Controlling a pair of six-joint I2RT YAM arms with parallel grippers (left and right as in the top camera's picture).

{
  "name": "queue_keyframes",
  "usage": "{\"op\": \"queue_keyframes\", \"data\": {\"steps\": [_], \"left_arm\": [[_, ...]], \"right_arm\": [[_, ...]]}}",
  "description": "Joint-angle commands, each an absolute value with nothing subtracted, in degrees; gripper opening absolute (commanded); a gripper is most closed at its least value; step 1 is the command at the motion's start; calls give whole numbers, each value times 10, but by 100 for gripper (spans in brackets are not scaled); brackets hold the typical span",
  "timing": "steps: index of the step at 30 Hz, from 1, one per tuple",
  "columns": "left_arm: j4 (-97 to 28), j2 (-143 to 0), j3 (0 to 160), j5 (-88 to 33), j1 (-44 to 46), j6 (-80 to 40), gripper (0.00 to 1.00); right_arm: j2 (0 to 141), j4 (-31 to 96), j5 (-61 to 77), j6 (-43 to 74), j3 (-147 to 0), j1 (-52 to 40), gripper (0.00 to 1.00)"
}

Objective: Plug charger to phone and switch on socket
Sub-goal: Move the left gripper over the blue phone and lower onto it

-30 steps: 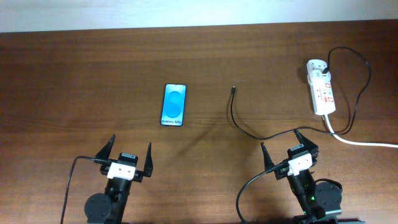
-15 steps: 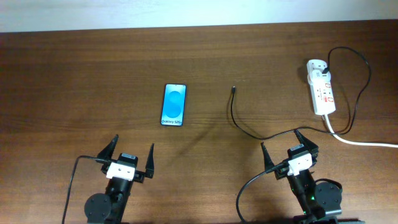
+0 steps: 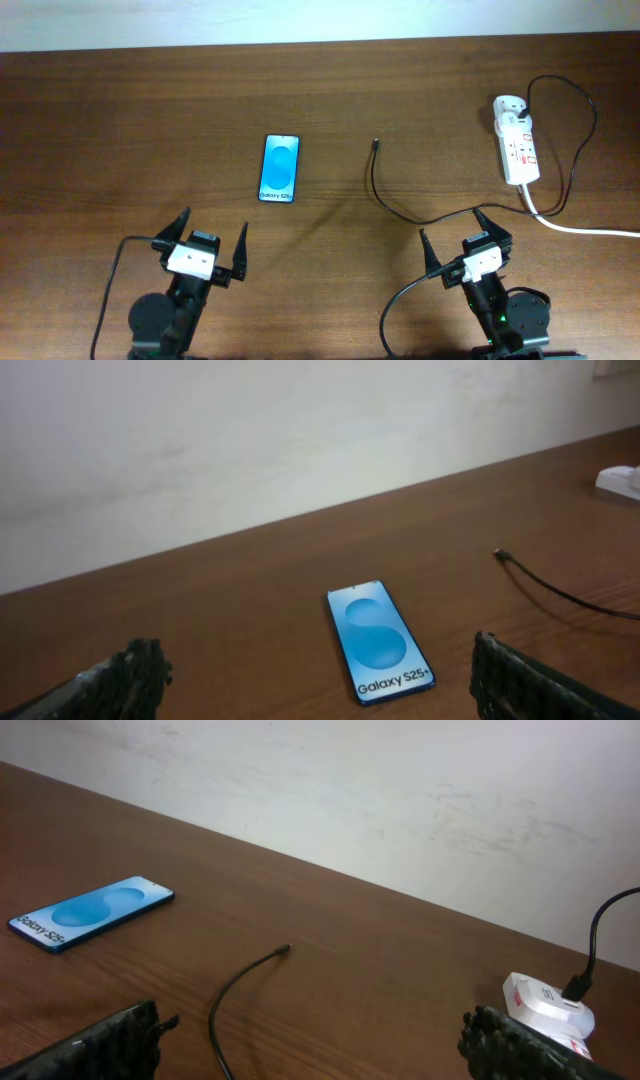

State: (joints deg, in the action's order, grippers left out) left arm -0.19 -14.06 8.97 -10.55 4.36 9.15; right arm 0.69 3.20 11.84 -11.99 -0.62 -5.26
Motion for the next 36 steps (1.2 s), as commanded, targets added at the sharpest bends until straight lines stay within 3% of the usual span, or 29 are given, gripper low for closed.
{"op": "queue_keyframes", "data": {"steps": [1, 11, 18, 24, 36], "left_arm": [[0, -206, 142, -113, 44, 89, 99], [-26, -452, 290, -173, 44, 102, 99], [-255, -705, 560, -217, 44, 118, 99], [-522, -904, 849, -256, 45, 129, 99], [-542, -921, 877, -276, 55, 92, 100]], "right_arm": [[4, 35, 117, -116, -3, -56, 98], [4, 35, 117, -116, -3, -56, 98], [4, 35, 117, -115, -3, -56, 98], [4, 35, 117, -115, -3, -56, 98], [4, 35, 117, -116, -3, -56, 98]]}}
